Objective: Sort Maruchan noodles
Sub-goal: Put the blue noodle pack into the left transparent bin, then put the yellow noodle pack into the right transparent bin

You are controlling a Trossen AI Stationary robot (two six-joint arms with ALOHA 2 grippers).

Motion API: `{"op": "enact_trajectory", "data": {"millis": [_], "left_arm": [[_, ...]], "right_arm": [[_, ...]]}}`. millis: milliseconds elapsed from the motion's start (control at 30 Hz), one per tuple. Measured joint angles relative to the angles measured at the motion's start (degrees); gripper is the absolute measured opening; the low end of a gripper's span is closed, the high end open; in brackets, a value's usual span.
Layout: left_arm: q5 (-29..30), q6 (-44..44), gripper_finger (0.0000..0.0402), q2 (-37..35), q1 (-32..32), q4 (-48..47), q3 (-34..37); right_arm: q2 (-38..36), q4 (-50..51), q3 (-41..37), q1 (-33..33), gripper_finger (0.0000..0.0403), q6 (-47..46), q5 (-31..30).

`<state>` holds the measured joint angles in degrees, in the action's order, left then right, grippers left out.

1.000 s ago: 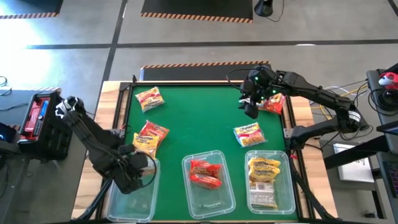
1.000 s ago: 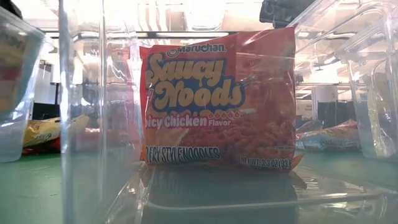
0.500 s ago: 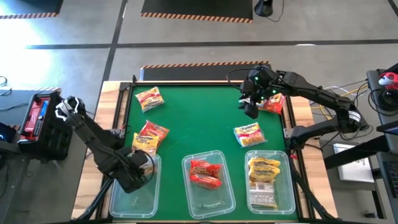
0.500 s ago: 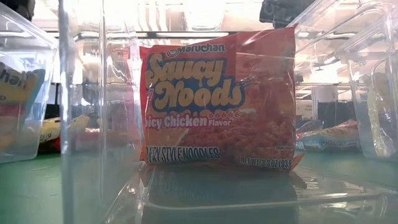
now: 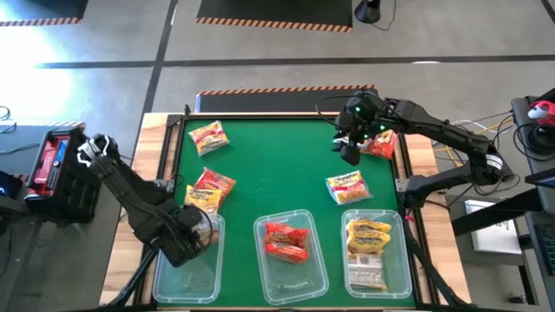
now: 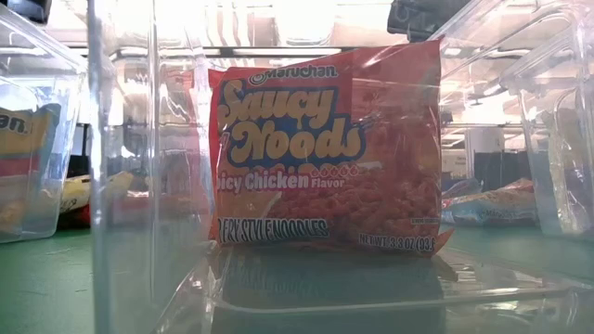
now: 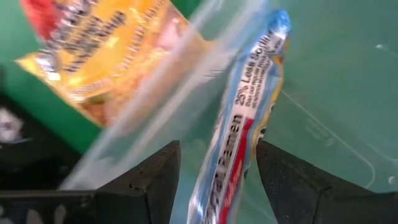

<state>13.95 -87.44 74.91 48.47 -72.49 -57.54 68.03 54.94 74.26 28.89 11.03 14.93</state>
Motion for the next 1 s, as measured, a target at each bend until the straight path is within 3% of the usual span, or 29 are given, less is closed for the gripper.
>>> {"op": "enact_trajectory", "data": {"millis": [233, 433, 600, 900, 1000], "left_arm": [[1.2, -0.2, 0.0192, 0.0, 0.0, -9.2, -8.6], [10.5, -6.2, 0.0192, 0.0, -1.1, -11.1, -13.5], [15.4, -8.7, 0.0192, 0.0, -8.5, -10.9, -15.8], [14.9, 18.0, 0.0192, 0.0, -28.5, 0.4, -13.9], [13.2, 23.0, 0.0192, 0.0, -34.2, 3.3, -12.5]], "right_arm": [[0.0, 0.0, 0.0, 0.0, 0.0219, 0.0, 0.0], [0.0, 0.0, 0.0, 0.0, 0.0219, -0.1, 0.0], [0.0, 0.0, 0.0, 0.0, 0.0219, 0.0, 0.0], [0.0, 0.0, 0.0, 0.0, 0.0219, -0.1, 0.0], [0.0, 0.0, 0.0, 0.0, 0.0219, 0.0, 0.0]]}}
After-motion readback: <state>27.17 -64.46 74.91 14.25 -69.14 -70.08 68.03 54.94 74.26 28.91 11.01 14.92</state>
